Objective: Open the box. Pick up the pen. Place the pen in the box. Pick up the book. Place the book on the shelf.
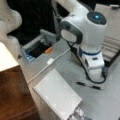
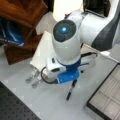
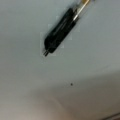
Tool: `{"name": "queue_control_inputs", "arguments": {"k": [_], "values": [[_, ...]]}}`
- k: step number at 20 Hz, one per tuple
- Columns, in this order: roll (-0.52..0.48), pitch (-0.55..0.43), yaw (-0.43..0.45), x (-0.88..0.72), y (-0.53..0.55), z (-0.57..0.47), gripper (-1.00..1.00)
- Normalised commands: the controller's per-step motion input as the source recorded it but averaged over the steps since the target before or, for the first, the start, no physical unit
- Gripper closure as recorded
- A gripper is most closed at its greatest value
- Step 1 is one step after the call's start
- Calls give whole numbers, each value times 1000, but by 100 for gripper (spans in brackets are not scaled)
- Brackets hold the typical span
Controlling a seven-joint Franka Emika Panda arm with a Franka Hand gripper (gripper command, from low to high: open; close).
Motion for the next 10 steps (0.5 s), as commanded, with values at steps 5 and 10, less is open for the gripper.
{"name": "queue_control_inputs", "arguments": {"k": [5,10], "values": [[75,-121,-41,62,-16,-215,-100],[21,-154,-44,8,0,-241,-100]]}}
